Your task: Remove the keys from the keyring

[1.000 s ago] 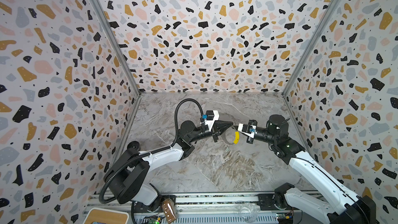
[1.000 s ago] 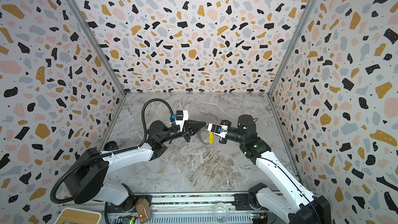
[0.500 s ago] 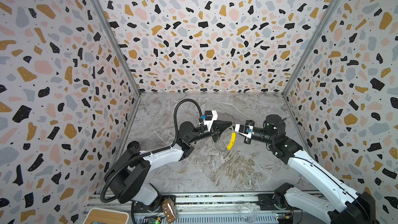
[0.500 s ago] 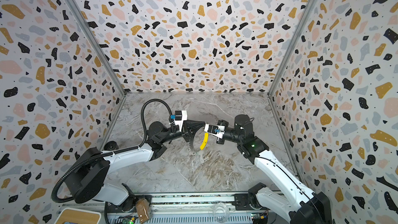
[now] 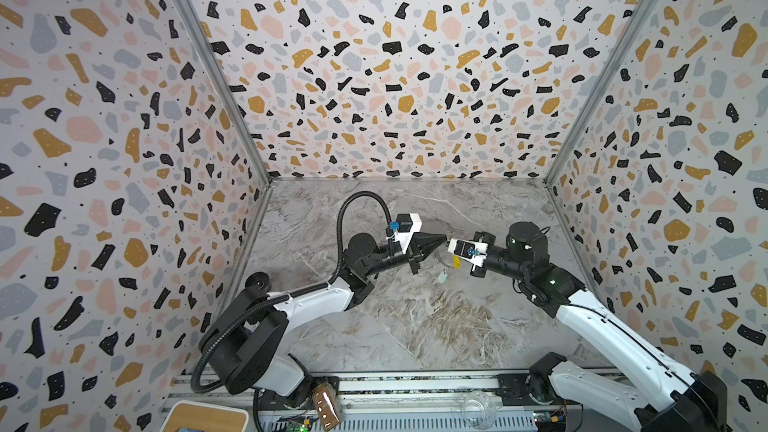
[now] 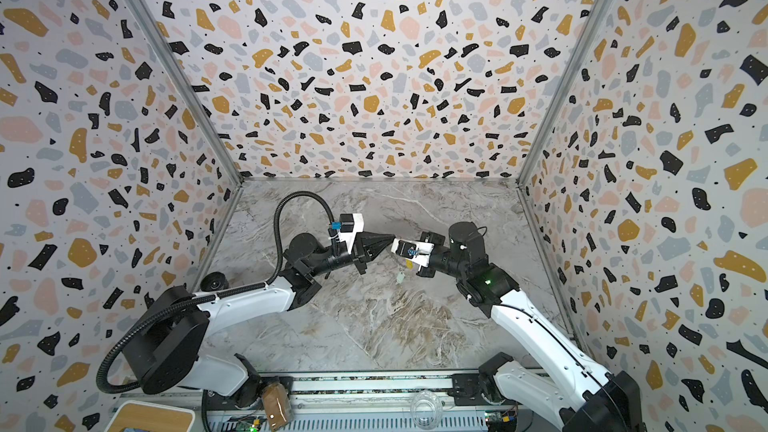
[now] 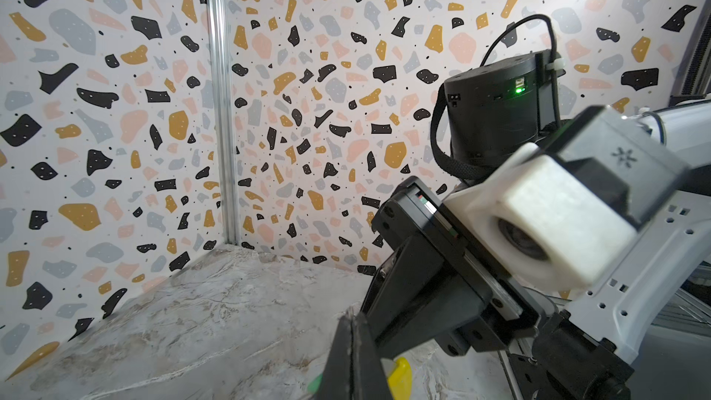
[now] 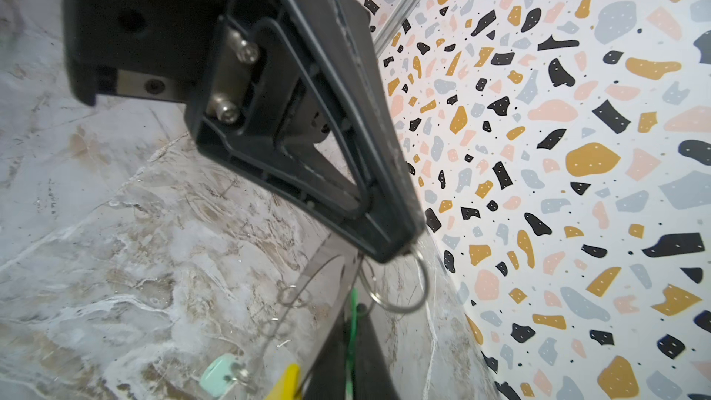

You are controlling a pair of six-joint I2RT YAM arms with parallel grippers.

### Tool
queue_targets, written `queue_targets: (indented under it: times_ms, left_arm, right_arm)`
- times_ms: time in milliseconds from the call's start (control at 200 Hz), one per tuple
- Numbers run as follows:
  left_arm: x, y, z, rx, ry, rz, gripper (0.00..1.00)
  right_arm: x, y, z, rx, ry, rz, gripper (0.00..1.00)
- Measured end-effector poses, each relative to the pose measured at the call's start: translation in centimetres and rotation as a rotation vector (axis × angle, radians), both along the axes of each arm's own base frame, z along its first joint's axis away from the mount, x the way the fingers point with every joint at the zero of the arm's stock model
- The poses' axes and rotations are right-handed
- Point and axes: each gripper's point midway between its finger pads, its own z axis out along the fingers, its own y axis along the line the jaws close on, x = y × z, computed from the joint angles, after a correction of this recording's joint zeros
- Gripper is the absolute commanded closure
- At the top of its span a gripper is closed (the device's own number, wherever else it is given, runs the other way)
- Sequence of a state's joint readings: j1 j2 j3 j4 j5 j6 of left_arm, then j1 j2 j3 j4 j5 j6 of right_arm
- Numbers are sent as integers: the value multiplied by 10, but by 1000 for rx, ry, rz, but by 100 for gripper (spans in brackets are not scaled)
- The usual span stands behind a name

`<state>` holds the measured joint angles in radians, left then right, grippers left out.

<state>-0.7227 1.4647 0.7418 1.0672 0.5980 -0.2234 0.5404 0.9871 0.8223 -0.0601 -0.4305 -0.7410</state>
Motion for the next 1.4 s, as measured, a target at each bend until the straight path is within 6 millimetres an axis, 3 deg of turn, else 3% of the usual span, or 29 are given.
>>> queue_targets:
  times_ms: [160, 696, 1111, 1402]
  left_arm:
    - [0, 2, 3, 0, -10, 10, 100]
    - [1, 2, 2, 2, -9, 16, 100]
    - [5, -2, -11, 90, -28, 30, 100]
    - [7, -4, -21, 146, -13, 32, 100]
  right_arm:
    - [3, -9, 5, -1, -20, -41, 100]
    - [4, -11, 5, -11, -26, -57, 100]
    - [2, -17, 2, -31, -34, -72, 100]
    - [-2, -17, -16, -21, -1, -67, 97]
